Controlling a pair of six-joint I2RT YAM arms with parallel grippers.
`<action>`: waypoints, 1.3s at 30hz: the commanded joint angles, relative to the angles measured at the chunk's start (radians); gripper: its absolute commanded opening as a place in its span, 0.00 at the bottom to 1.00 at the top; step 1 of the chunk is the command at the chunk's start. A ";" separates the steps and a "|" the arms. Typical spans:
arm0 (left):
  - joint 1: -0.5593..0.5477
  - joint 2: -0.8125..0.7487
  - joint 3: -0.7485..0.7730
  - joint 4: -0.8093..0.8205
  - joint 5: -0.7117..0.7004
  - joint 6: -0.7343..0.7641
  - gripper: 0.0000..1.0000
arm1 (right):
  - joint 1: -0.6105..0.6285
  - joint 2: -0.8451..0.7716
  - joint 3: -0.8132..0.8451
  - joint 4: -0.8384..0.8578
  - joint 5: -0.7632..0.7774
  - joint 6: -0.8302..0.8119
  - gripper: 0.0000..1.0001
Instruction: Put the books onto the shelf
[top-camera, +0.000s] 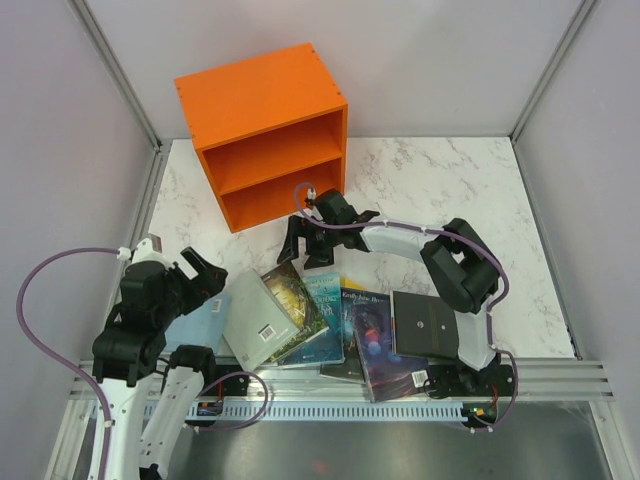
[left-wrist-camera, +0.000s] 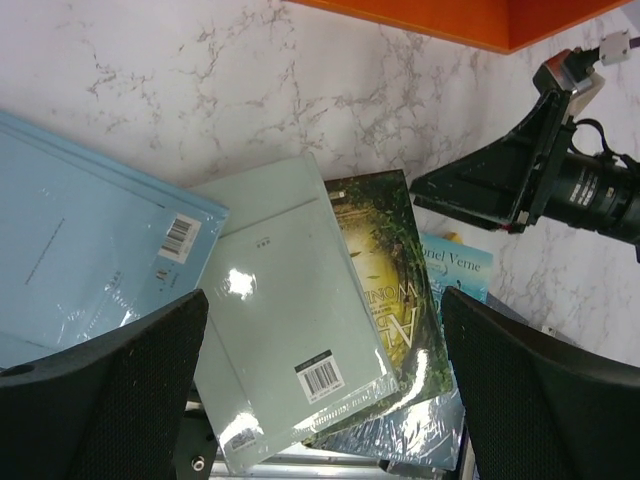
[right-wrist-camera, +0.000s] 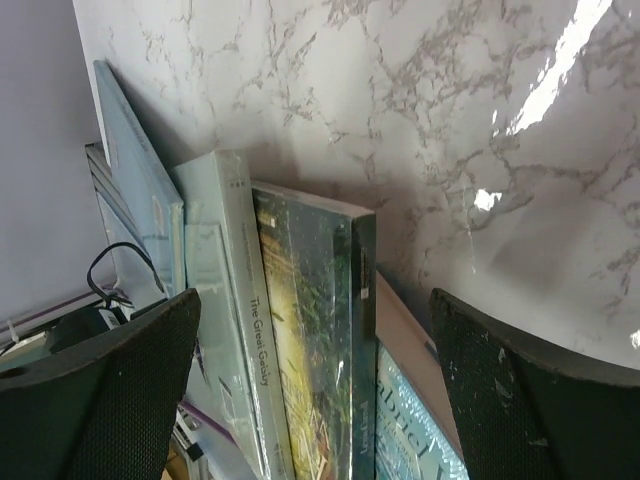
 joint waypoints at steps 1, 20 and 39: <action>0.003 0.001 0.019 -0.044 0.048 -0.011 1.00 | 0.001 0.046 0.083 0.058 0.001 0.010 0.98; 0.003 0.066 0.046 -0.049 0.045 0.068 1.00 | 0.081 0.144 -0.059 0.441 -0.228 0.224 0.74; 0.003 0.103 0.087 0.008 0.115 0.111 1.00 | -0.083 -0.093 -0.124 0.337 -0.145 0.166 0.00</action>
